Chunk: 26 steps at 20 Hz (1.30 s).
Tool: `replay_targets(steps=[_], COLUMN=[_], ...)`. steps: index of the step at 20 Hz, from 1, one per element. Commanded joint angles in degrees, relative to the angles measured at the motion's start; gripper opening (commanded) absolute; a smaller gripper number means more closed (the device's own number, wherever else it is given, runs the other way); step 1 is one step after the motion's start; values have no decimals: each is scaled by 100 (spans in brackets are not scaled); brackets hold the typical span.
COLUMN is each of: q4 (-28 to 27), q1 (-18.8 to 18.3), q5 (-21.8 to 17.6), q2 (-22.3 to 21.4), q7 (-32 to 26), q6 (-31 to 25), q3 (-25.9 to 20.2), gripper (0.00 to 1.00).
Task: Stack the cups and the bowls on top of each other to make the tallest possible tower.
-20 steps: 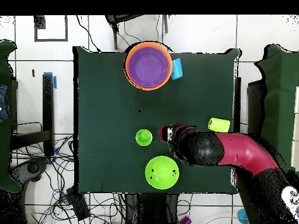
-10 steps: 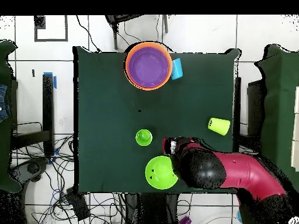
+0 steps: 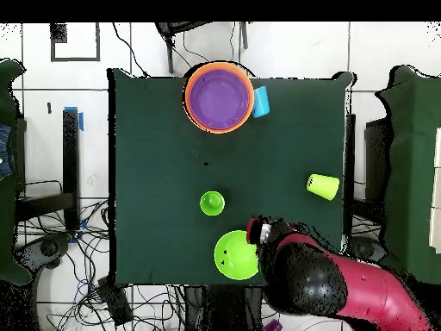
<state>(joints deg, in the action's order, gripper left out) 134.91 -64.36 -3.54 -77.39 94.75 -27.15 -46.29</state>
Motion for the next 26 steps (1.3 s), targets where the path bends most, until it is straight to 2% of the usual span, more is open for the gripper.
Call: replay_targets(steps=[1, 5, 7, 9, 14, 17, 23, 24, 25, 26], q4=[1058, 1089, 1048, 930, 577, 187, -40, 85, 112, 312], q1=[220, 199, 189, 265, 397, 476, 460, 380, 342, 202], q5=[720, 554, 450, 103, -473, -770, -413, -34, 182, 743], q2=[-1109, -1035, -953, -799, -471, -398, -434, -515, -514, -502], q7=[-932, -787, -772, -421, 191, 404, 139, -146, -281, -618], q6=[80, 332, 276, 181, -242, -829, -1283, -1388, -1413, -1317], q3=[-10, 7, -41, 61, 318, 374, 352, 297, 249, 74], gripper=[100, 100, 100, 100, 100, 100, 100, 100, 100, 100])
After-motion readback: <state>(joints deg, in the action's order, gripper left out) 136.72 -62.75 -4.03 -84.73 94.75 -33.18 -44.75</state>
